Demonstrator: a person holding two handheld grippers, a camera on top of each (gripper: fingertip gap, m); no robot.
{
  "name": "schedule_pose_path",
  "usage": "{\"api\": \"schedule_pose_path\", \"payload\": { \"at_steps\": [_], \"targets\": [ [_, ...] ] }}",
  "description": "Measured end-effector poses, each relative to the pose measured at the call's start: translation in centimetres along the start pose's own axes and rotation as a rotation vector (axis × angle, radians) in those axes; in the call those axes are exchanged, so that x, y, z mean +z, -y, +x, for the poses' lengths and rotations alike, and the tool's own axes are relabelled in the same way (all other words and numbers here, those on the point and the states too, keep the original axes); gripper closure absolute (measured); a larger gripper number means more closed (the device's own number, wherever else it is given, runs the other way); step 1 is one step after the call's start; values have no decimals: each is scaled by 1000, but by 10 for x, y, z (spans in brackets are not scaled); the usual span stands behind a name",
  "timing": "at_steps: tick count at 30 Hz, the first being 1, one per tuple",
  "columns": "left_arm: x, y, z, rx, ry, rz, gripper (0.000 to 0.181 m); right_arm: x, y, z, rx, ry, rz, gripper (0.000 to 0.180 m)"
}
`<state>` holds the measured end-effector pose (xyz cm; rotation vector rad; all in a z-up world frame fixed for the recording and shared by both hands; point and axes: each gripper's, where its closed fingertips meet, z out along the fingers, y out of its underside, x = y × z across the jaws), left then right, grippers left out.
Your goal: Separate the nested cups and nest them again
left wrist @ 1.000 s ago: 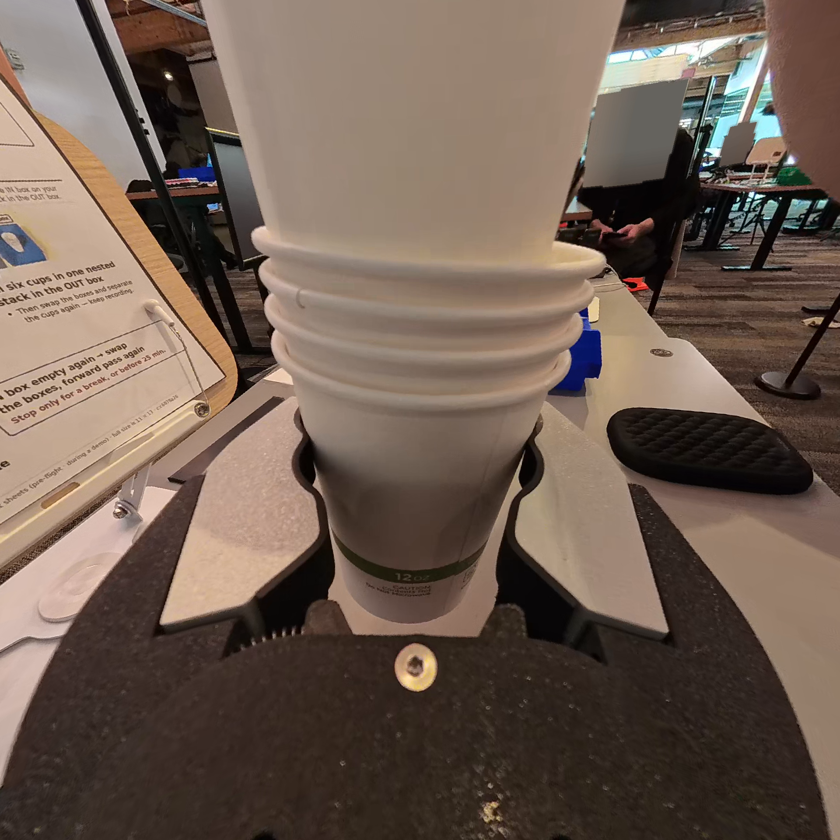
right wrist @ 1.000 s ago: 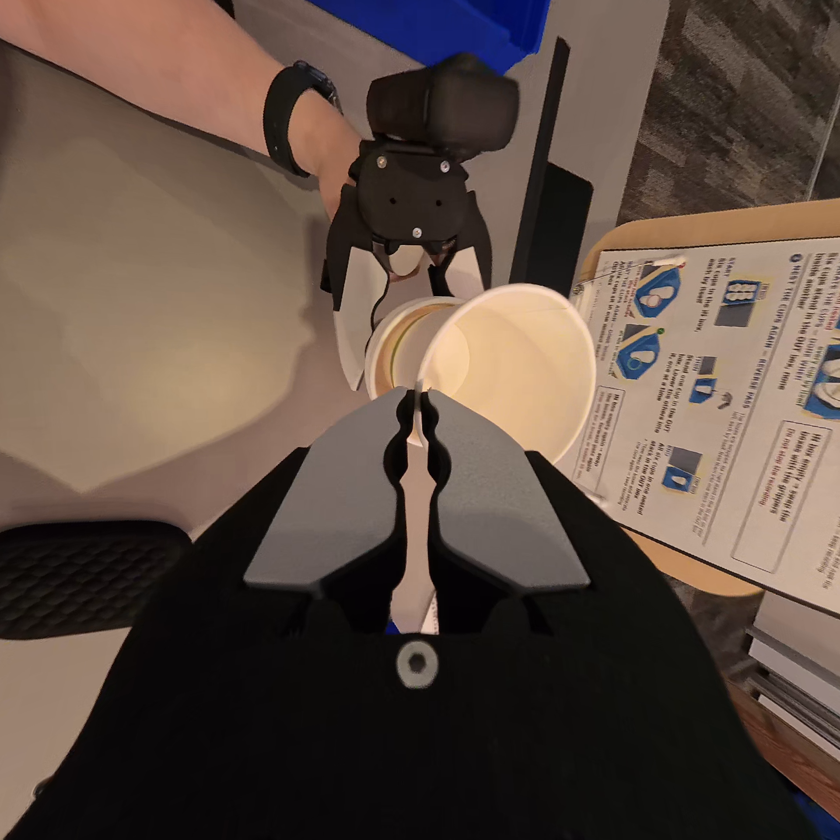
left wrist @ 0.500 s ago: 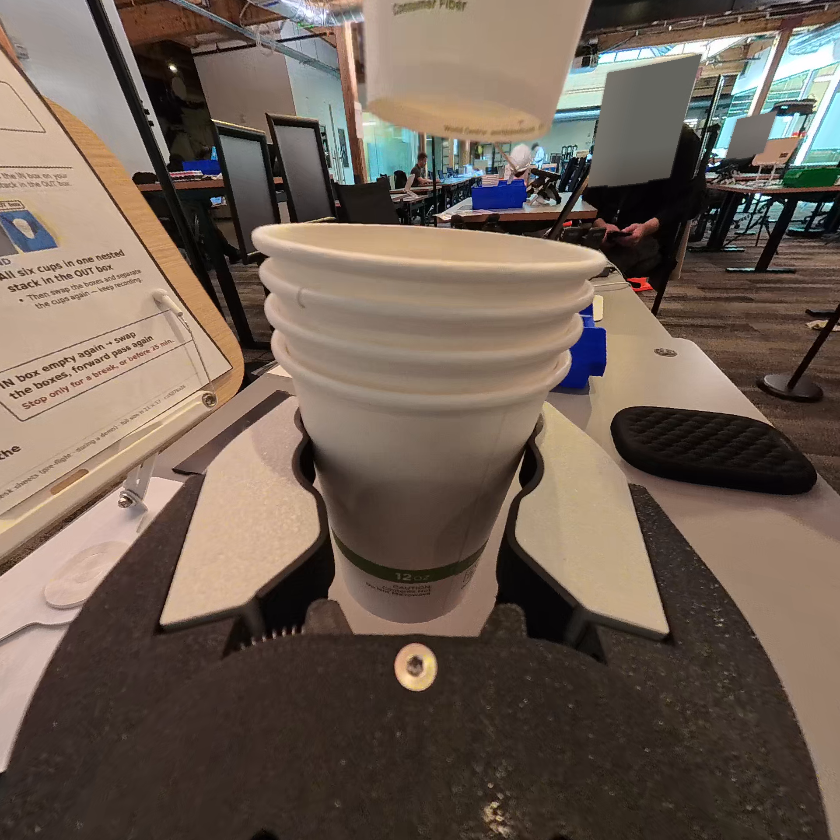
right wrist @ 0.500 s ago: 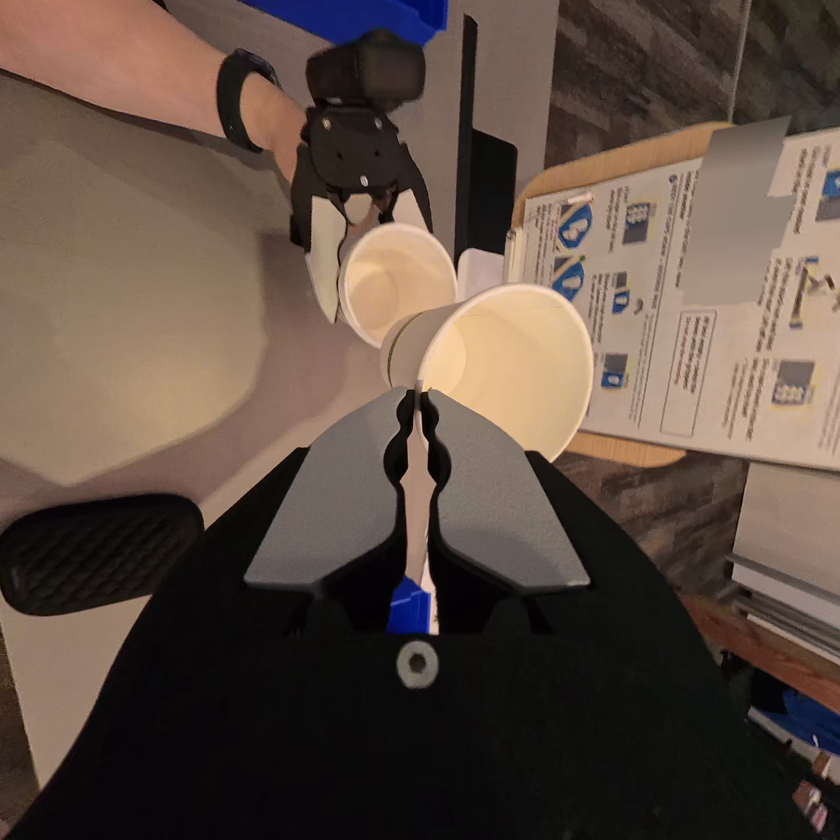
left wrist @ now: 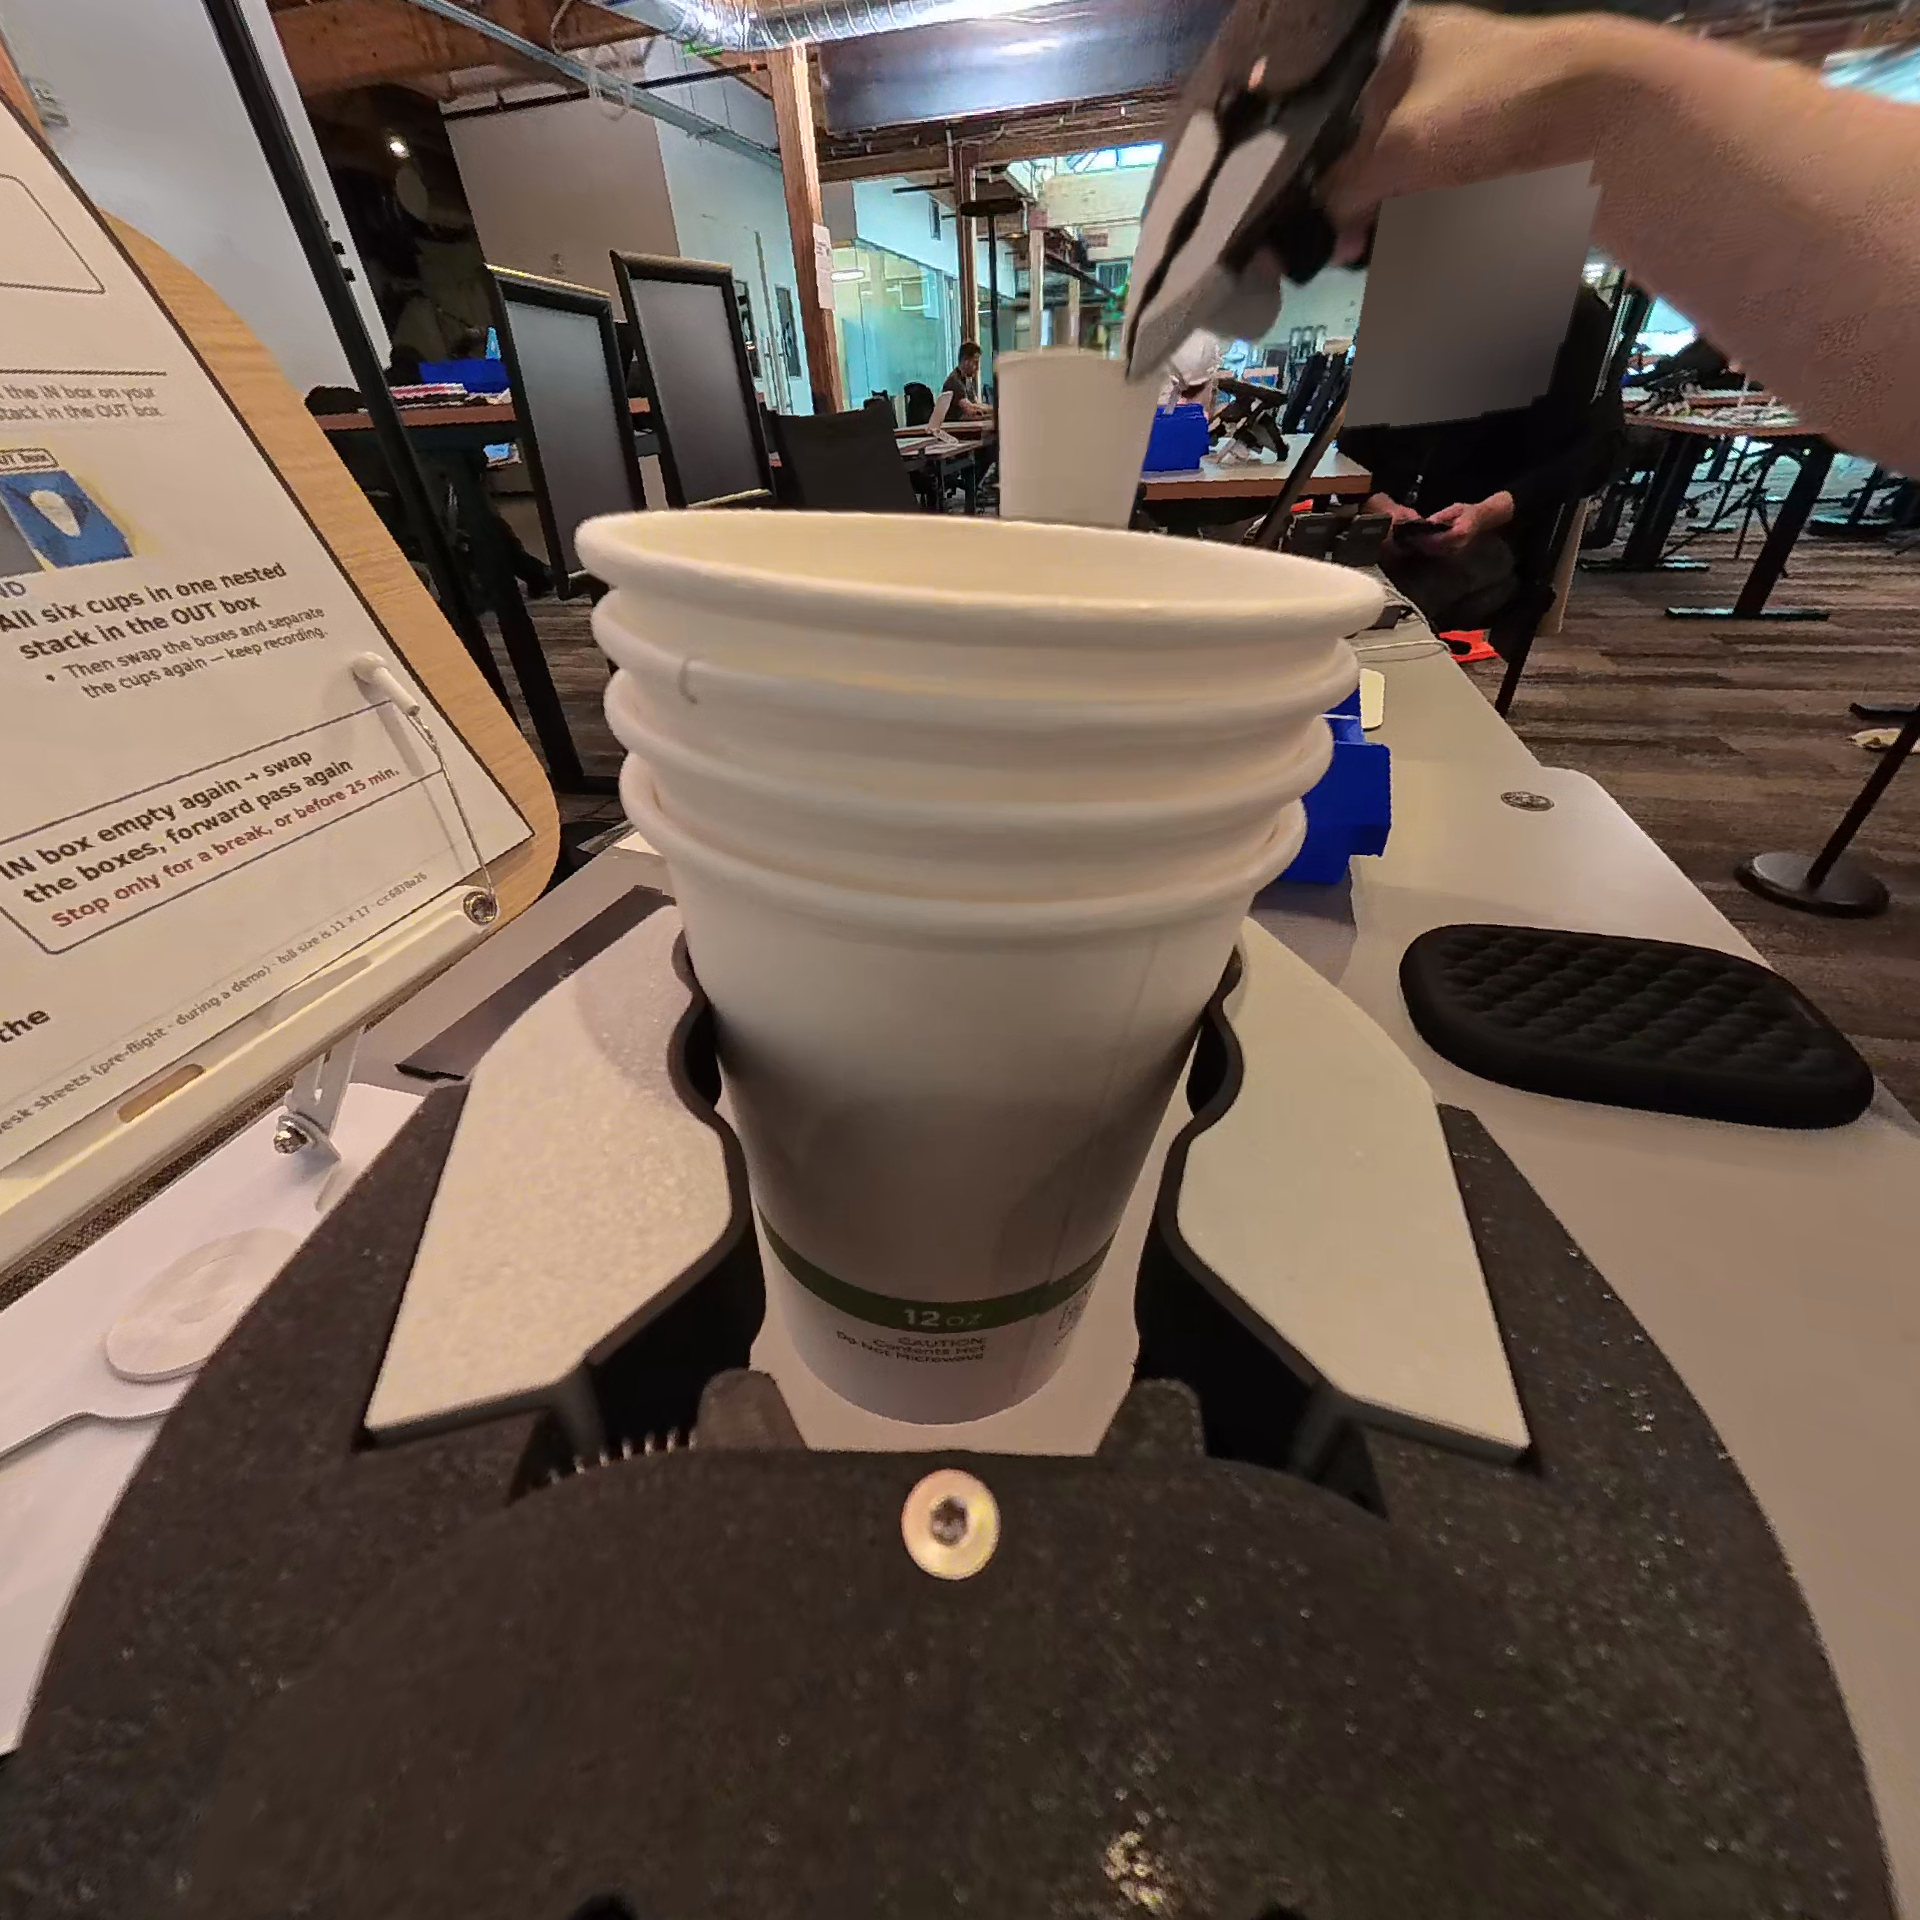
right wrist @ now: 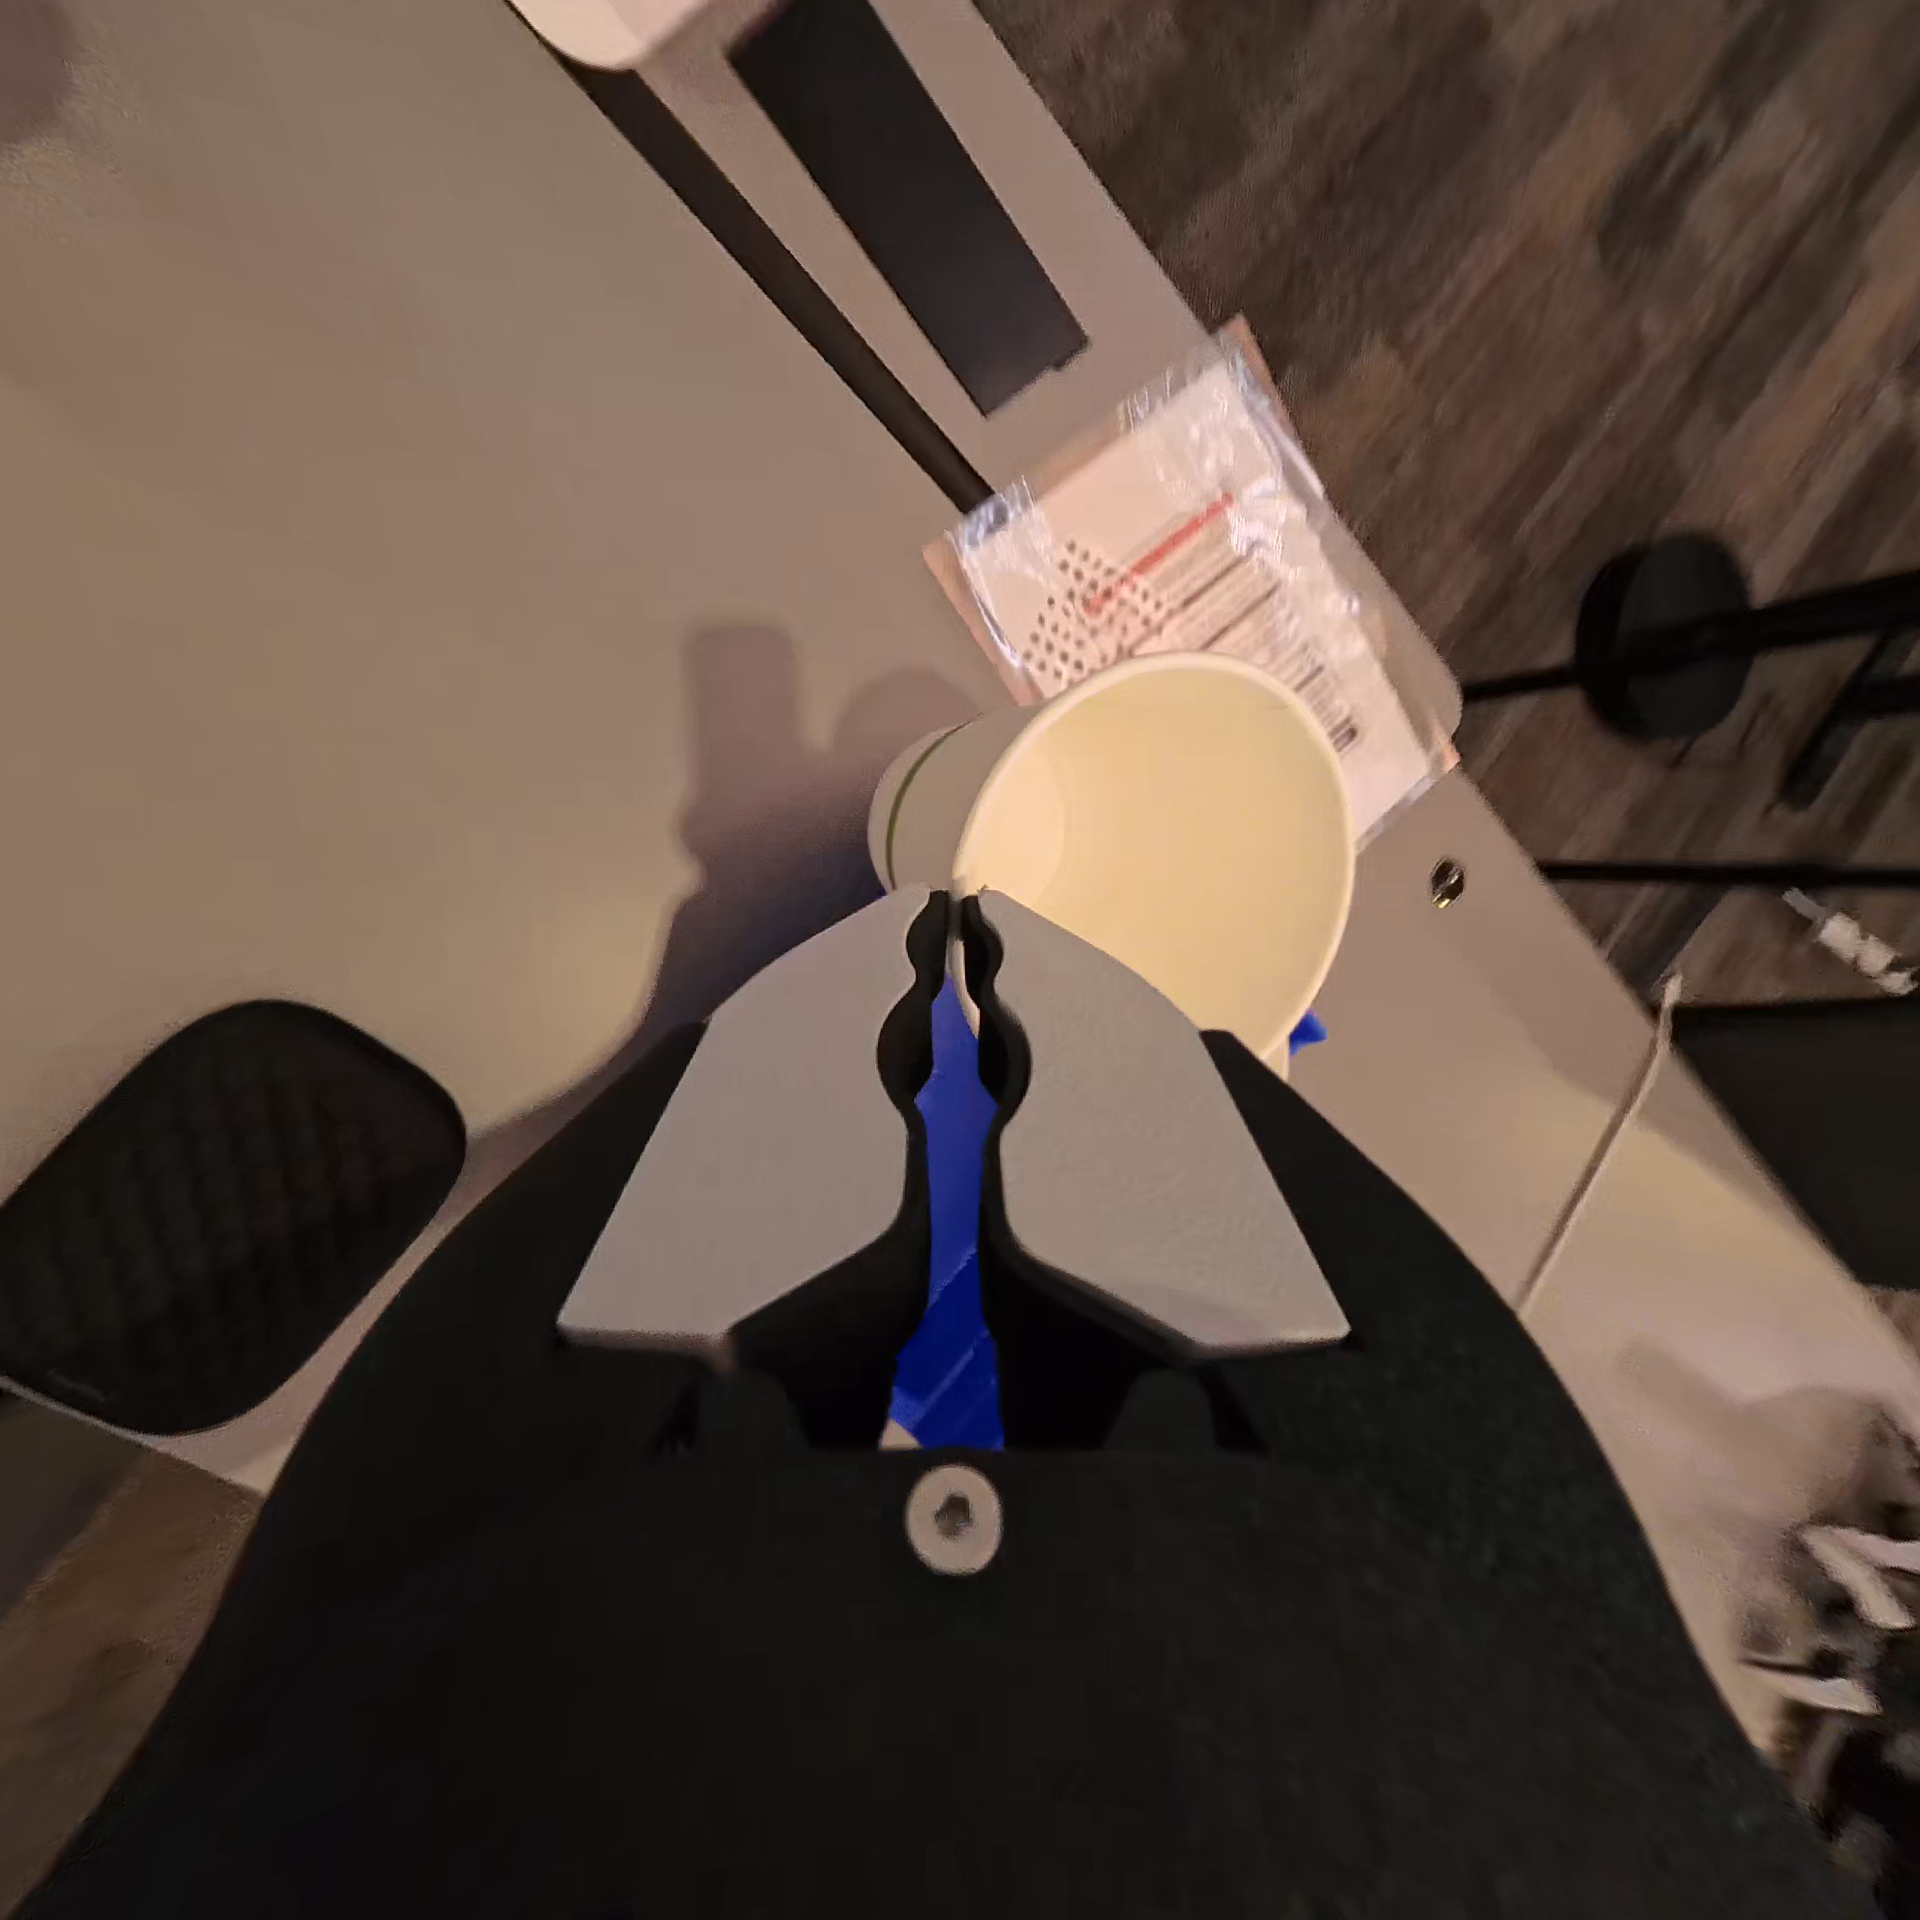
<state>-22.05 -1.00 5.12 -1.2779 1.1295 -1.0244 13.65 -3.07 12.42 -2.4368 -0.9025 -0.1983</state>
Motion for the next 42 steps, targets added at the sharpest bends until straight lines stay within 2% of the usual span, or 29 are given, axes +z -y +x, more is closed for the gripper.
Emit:
{"api": "schedule_pose_path", "payload": {
  "at_steps": [3, 8, 21, 28, 42],
  "targets": [
    [-2, 0, -2, -7, 4, 3, 91, 33, -28, 18, 115, 2, -13, 177],
    [-5, 3, -4, -7, 10, 14, 91, 73, -61, 32, 191, -25, -62, 177],
    [-7, 4, -5, -3, 14, 13, 91, 150, -97, 24, 248, 26, -179, 177],
    [-7, 5, -5, -3, 12, 15, 91, 165, -96, 18, 220, 38, -195, 177],
    [-6, 7, -1, 7, 0, 11, 91, 166, -92, 9, 182, 57, -201, 177]
  ]
}}
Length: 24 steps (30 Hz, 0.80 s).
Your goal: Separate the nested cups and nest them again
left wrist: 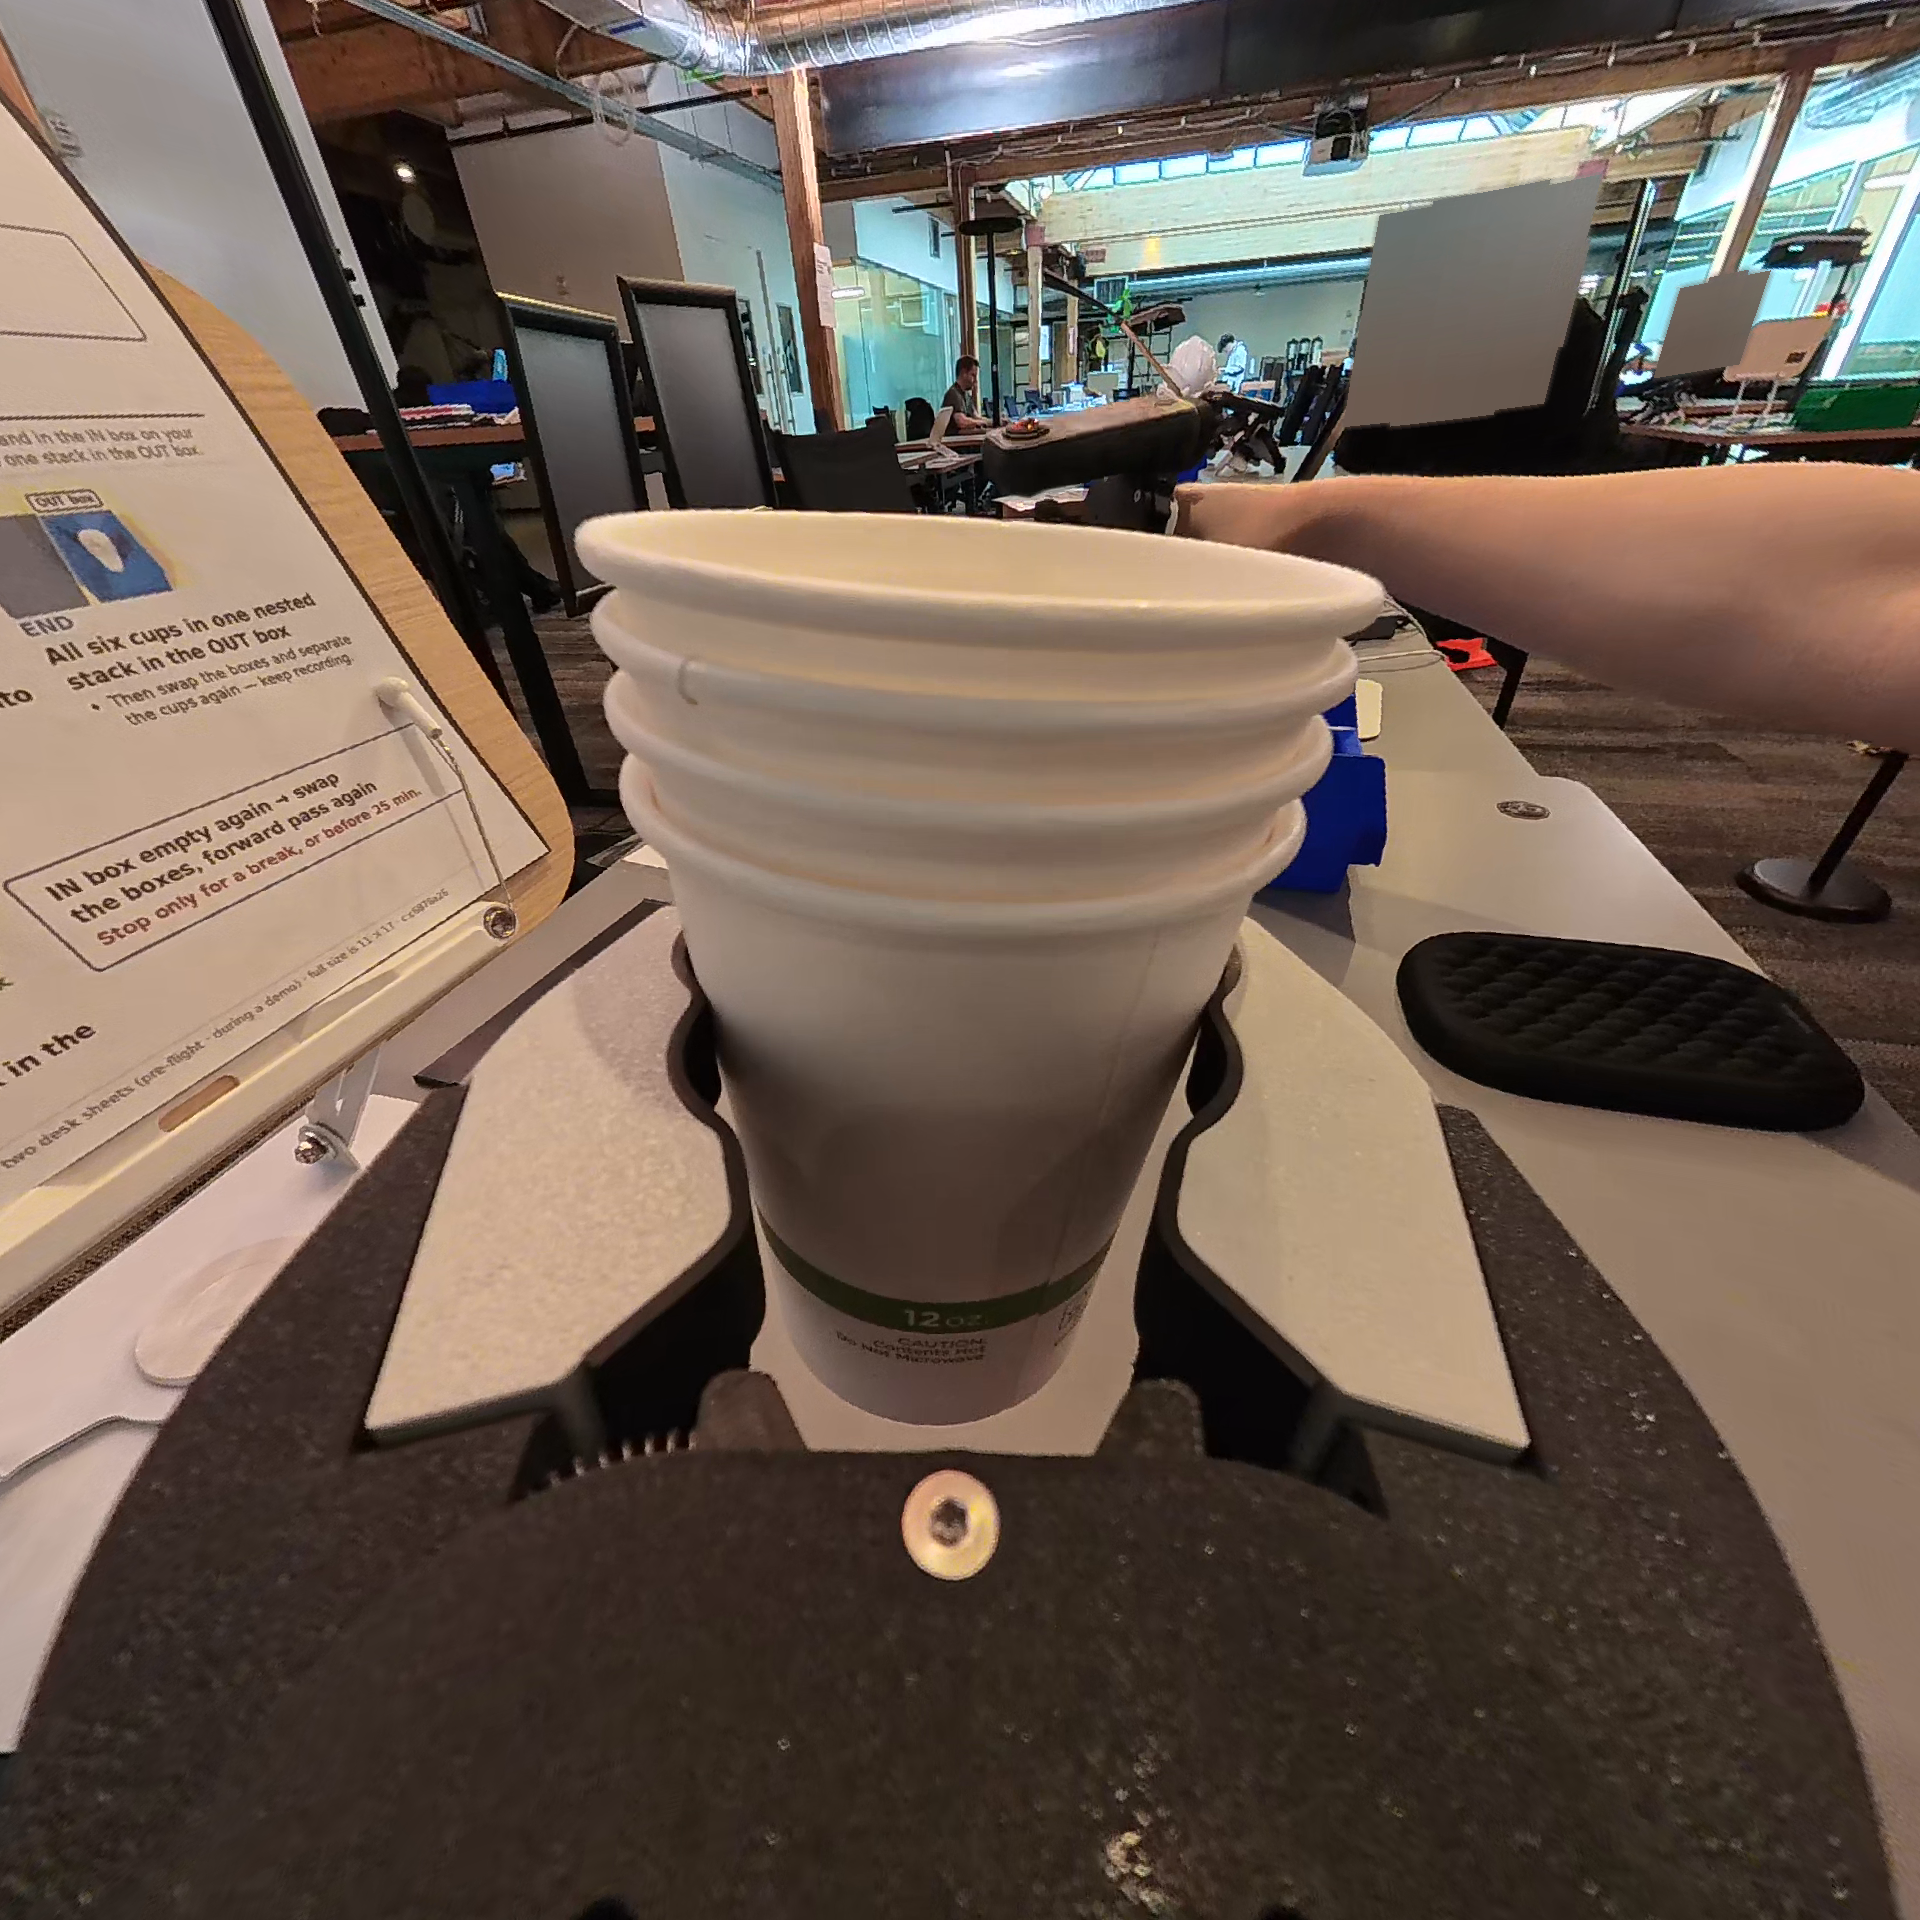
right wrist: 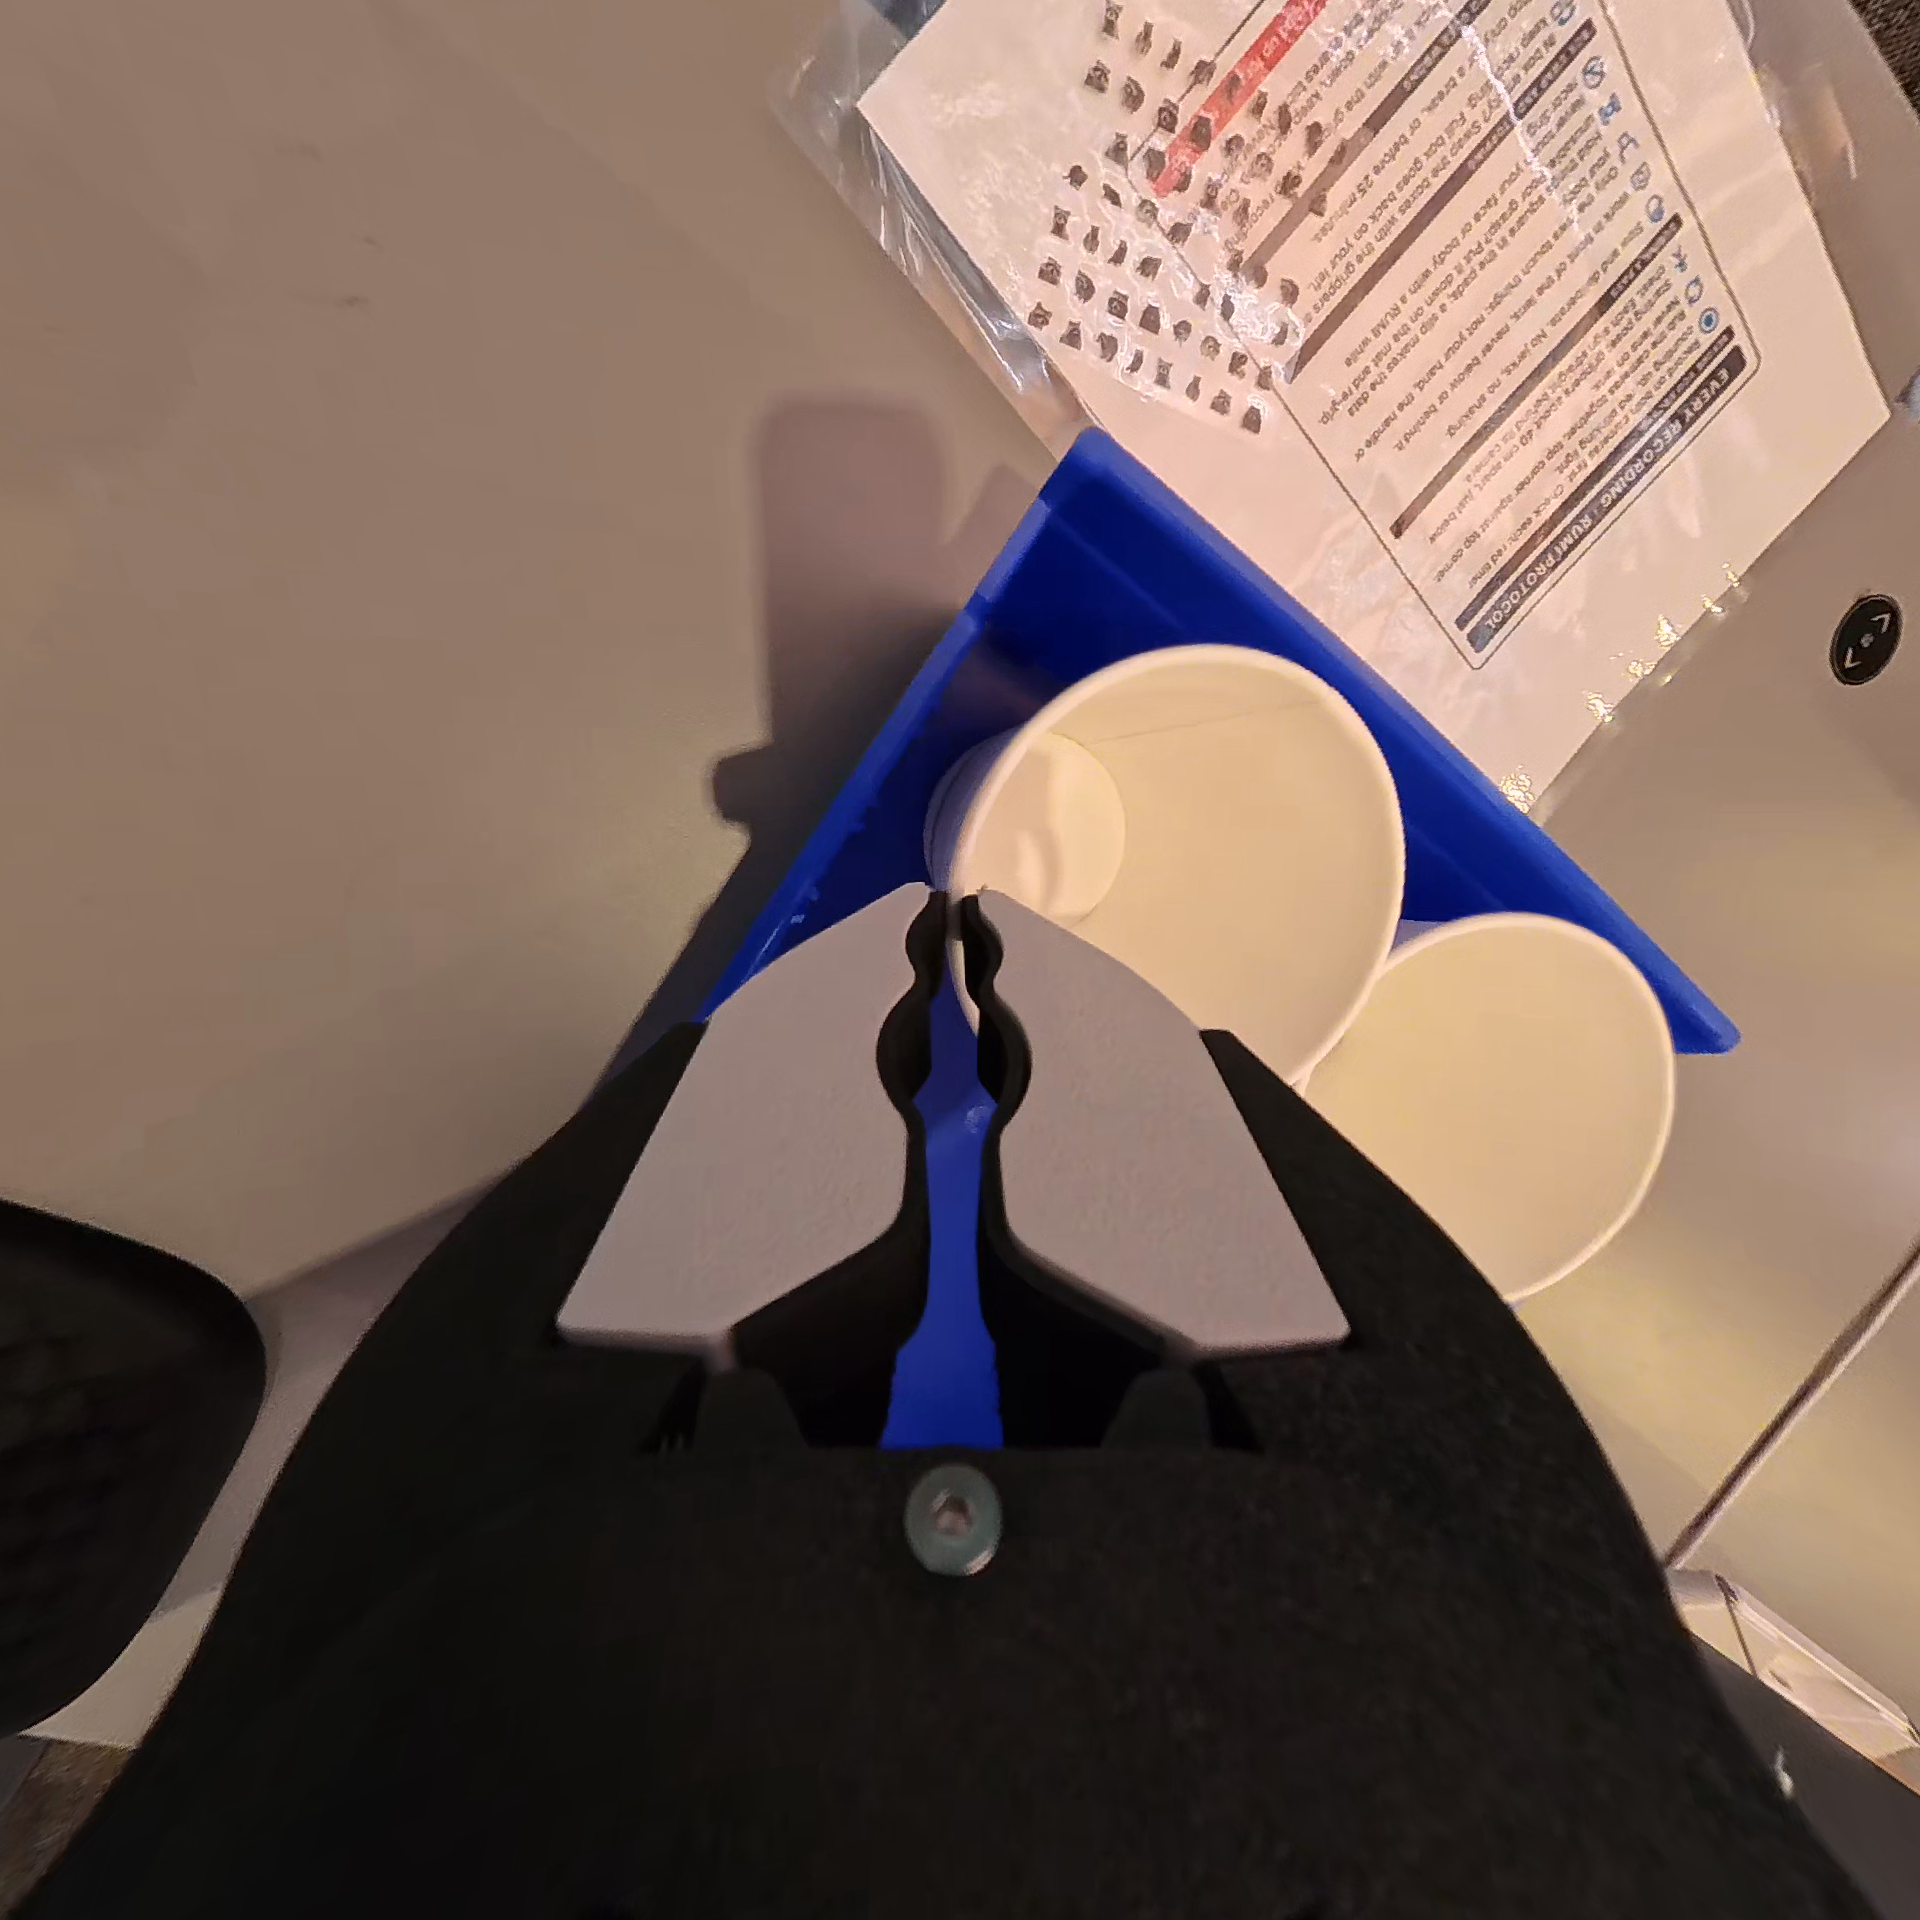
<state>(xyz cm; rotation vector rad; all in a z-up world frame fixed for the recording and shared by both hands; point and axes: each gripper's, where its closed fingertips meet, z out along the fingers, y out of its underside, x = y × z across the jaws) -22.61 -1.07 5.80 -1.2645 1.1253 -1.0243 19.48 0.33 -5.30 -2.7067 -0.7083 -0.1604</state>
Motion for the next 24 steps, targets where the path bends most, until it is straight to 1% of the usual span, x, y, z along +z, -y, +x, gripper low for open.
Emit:
{"api": "schedule_pose_path", "payload": {
  "at_steps": [2, 6, 16, 24],
  "targets": [
    [0, 0, 0, -1, -1, 1, 91, -3, 1, 2, -5, -13, 5, 177],
    [0, 0, 0, -2, -2, 1, 91, -9, 5, -6, -5, 29, 13, 177],
    [0, 0, 1, 2, -2, 0, 91, 2, 1, -4, -4, 17, -33, 177],
    [2, -1, 1, 1, -7, -5, 91, 0, -2, -2, 15, 19, -26, 177]
  ]
}}
